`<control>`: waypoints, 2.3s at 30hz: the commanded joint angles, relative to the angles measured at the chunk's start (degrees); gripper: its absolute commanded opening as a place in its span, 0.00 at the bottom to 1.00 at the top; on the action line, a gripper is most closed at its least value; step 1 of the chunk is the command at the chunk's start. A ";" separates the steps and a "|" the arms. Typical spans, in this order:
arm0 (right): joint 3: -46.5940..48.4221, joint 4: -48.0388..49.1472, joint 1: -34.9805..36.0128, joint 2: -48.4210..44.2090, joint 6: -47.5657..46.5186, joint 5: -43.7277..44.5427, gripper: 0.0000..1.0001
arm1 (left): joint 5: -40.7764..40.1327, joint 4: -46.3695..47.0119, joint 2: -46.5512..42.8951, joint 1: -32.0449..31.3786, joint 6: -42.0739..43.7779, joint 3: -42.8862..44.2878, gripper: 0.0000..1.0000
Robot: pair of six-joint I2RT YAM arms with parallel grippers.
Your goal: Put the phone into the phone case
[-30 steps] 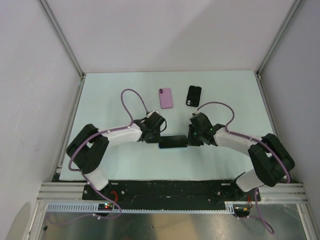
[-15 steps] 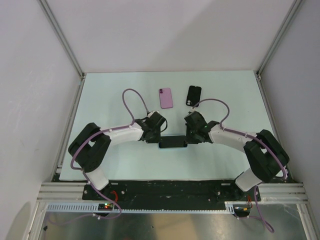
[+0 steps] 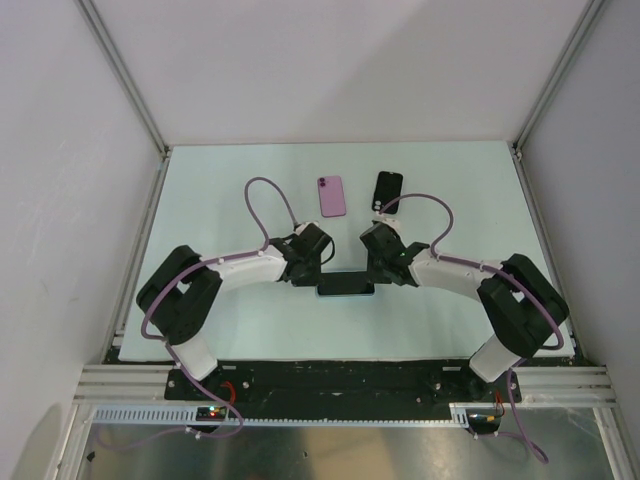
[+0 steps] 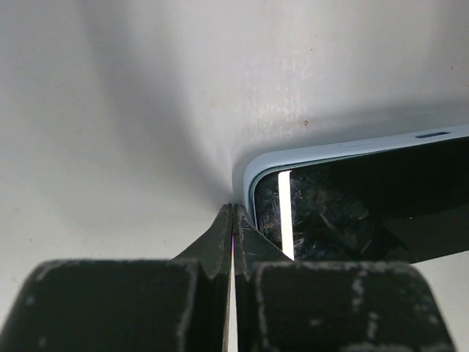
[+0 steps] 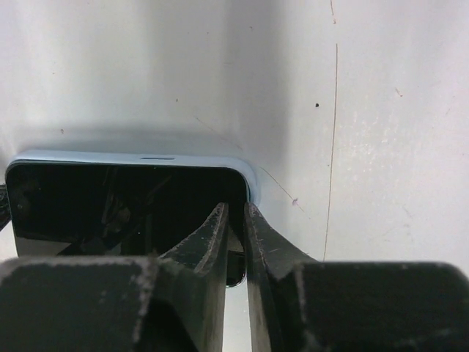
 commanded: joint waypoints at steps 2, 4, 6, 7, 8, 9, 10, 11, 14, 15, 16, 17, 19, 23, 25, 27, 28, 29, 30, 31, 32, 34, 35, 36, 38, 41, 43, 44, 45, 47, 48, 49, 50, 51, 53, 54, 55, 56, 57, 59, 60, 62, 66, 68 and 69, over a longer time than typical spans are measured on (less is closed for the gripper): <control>-2.40 -0.99 2.26 2.11 1.39 -5.72 0.22 | 1.07 2.45 -3.94 -0.05 0.29 0.70 0.01; -2.16 -0.97 1.53 0.65 1.21 -6.27 0.24 | 0.85 2.46 -5.64 0.43 0.34 -0.19 0.05; -1.77 -1.20 0.84 -0.70 1.01 -6.73 0.26 | 0.72 2.40 -7.27 0.77 0.60 -1.09 0.09; -1.51 -1.24 0.45 -1.27 0.90 -6.91 0.27 | 0.70 2.34 -8.17 0.87 0.67 -1.54 0.12; -1.34 -1.40 0.16 -1.99 0.80 -7.22 0.29 | 0.65 2.23 -8.80 0.92 0.66 -1.89 0.14; -1.17 -1.47 -0.11 -2.61 0.71 -7.51 0.30 | 0.62 2.21 -9.47 0.90 0.61 -2.33 0.18; -1.08 -1.47 -0.34 -3.27 0.58 -7.79 0.31 | 0.65 2.12 -9.97 0.89 0.50 -2.60 0.20; -0.82 -1.51 -0.54 -3.87 0.51 -7.97 0.33 | 0.76 2.03 -10.54 0.93 0.44 -2.95 0.23; -0.40 -2.21 -0.75 -5.81 0.24 -8.08 0.35 | 1.55 1.95 -11.97 0.86 0.20 -3.90 0.29; -0.30 -2.58 -0.83 -6.50 0.21 -8.07 0.36 | 1.95 1.94 -12.50 0.83 0.16 -4.17 0.29; -0.25 -2.90 -0.83 -7.06 0.15 -8.02 0.36 | 2.46 1.94 -12.90 0.76 0.01 -4.35 0.29; -0.27 -3.37 -0.83 -7.52 0.12 -8.00 0.36 | 2.85 1.94 -13.23 0.65 -0.11 -4.57 0.30; -0.38 -4.09 -0.76 -8.26 0.10 -7.85 0.36 | 3.42 1.94 -13.67 0.14 -0.55 -4.74 0.30; -1.50 -3.95 -0.63 -9.07 0.34 -8.31 0.36 | 3.98 1.97 -13.13 -1.12 -1.65 -4.77 0.29; -2.18 -3.55 -0.58 -8.96 0.53 -8.87 0.36 | 4.04 1.97 -12.55 -1.86 -2.36 -4.74 0.28; -2.78 -3.17 -0.48 -8.71 0.77 -9.23 0.36 | 3.98 1.97 -11.92 -2.53 -3.03 -4.63 0.28; -3.08 -3.06 -0.39 -8.70 0.87 -9.35 0.36 | 3.87 1.95 -11.69 -2.80 -3.25 -4.58 0.27; -3.31 -3.01 -0.39 -8.78 0.92 -9.36 0.36 | 3.77 1.99 -11.39 -3.03 -3.45 -4.42 0.27; -3.60 -2.89 -0.39 -8.82 0.95 -9.37 0.36 | 3.72 2.01 -11.11 -3.32 -3.60 -4.39 0.26; -3.79 -2.88 -0.34 -8.88 1.00 -9.38 0.36 | 3.65 2.02 -10.88 -3.46 -3.72 -4.24 0.26; -3.98 -2.92 -0.36 -8.87 1.03 -9.29 0.36 | 3.62 1.98 -10.55 -3.58 -3.77 -4.08 0.25; -4.33 -2.68 -0.42 -8.71 1.05 -9.25 0.36 | 3.59 2.01 -10.02 -3.82 -3.82 -3.85 0.25; -4.42 -2.51 -0.36 -8.65 1.14 -9.31 0.36 | 3.54 2.02 -9.72 -3.93 -3.78 -3.75 0.24; -4.55 -2.29 -0.37 -8.49 1.23 -9.39 0.36 | 3.52 2.02 -9.27 -3.94 -3.85 -3.66 0.24; -4.72 -2.02 -0.27 -8.11 1.41 -9.49 0.35 | 3.50 2.00 -8.49 -4.06 -3.95 -3.41 0.23; -4.81 -1.76 -0.17 -7.49 1.54 -9.43 0.34 | 3.39 2.02 -7.55 -4.36 -4.00 -3.10 0.21; -4.85 -1.67 -0.13 -7.16 1.53 -9.19 0.33 | 3.38 2.02 -6.96 -4.43 -4.01 -2.88 0.21; -4.81 -1.65 -0.13 -7.00 1.56 -8.98 0.32 | 3.35 2.07 -6.74 -4.50 -4.01 -2.78 0.21; -4.79 -1.64 -0.12 -6.79 1.57 -8.83 0.32 | 3.34 2.05 -6.50 -4.54 -4.01 -2.69 0.20; -4.80 -1.59 -0.12 -6.47 1.56 -8.60 0.31 | 3.28 2.03 -6.19 -4.50 -4.01 -2.51 0.20; -4.83 -1.57 -0.12 -6.26 1.57 -8.55 0.30 | 3.21 2.07 -6.05 -4.49 -4.01 -2.51 0.20; -4.85 -1.47 -0.12 -5.98 1.58 -8.53 0.30 | 3.18 2.09 -5.85 -4.53 -4.01 -2.46 0.20; -4.81 -1.38 -0.08 -5.79 1.58 -8.51 0.29 | 3.12 2.06 -5.70 -4.55 -4.01 -2.40 0.20; -4.84 -1.24 -0.10 -5.57 1.58 -8.51 0.28 | 3.18 2.09 -5.46 -4.56 -3.96 -2.37 0.20; -4.83 -1.10 0.02 -5.09 1.59 -8.63 0.27 | 3.26 2.08 -5.12 -4.52 -3.93 -2.30 0.19; -4.85 -1.06 0.08 -4.91 1.59 -8.66 0.26 | 3.29 2.05 -4.99 -4.55 -3.92 -2.36 0.19; -4.81 -1.08 0.16 -4.64 1.54 -8.67 0.25 | 3.22 2.04 -4.88 -4.52 -3.97 -2.43 0.19; -4.79 -1.05 0.24 -4.47 1.56 -8.67 0.23 | 3.18 2.03 -4.87 -4.50 -3.94 -2.51 0.18; -4.83 -0.99 0.32 -4.25 1.62 -8.67 0.22 | 3.16 2.07 -4.73 -4.49 -3.98 -2.56 0.18; -4.81 -0.88 0.45 -3.80 1.66 -8.54 0.20 | 3.26 2.04 -4.34 -4.51 -4.00 -2.65 0.17; -4.84 -0.82 0.47 -3.52 1.67 -8.61 0.18 | 3.29 2.03 -4.20 -4.54 -4.05 -2.71 0.17; -4.81 -0.84 0.66 -2.89 1.61 -8.66 0.16 | 3.31 2.03 -3.90 -4.54 -4.13 -2.69 0.16; -4.86 -1.04 1.40 -1.59 1.81 -8.24 0.11 | 3.34 2.02 -3.33 -4.57 -3.98 -2.53 0.16; -5.02 -1.07 1.93 -1.11 1.95 -7.95 0.10 | 3.39 2.07 -2.98 -4.61 -3.89 -2.38 0.16; -5.16 -1.04 2.18 -0.90 1.99 -7.74 0.09 | 3.44 2.09 -2.82 -4.59 -3.90 -2.31 0.15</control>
